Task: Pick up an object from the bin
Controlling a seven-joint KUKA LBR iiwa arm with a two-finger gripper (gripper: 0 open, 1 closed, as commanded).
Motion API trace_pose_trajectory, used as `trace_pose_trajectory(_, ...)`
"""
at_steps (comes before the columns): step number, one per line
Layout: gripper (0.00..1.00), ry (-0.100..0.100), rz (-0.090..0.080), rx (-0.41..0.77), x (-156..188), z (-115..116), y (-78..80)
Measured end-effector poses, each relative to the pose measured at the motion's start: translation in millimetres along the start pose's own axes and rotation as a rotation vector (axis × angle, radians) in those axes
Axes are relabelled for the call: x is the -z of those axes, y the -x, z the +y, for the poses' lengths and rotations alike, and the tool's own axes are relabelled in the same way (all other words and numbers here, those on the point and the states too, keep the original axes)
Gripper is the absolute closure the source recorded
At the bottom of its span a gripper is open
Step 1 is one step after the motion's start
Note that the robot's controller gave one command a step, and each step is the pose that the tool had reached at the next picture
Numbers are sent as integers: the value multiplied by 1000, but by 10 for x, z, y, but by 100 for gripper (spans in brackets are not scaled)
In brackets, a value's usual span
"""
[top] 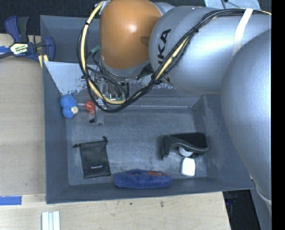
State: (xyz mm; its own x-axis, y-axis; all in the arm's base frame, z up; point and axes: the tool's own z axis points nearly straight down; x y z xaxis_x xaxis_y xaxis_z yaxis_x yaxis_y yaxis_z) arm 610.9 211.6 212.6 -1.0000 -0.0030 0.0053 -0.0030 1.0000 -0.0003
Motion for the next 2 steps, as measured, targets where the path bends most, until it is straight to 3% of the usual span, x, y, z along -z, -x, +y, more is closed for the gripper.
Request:
trace_pose_trajectory(1, 0, -2, 1, 55, -1076, -261, -347)
trace_pose_trajectory(2, 0, 0, 0, 115, -1455, -185, -925)
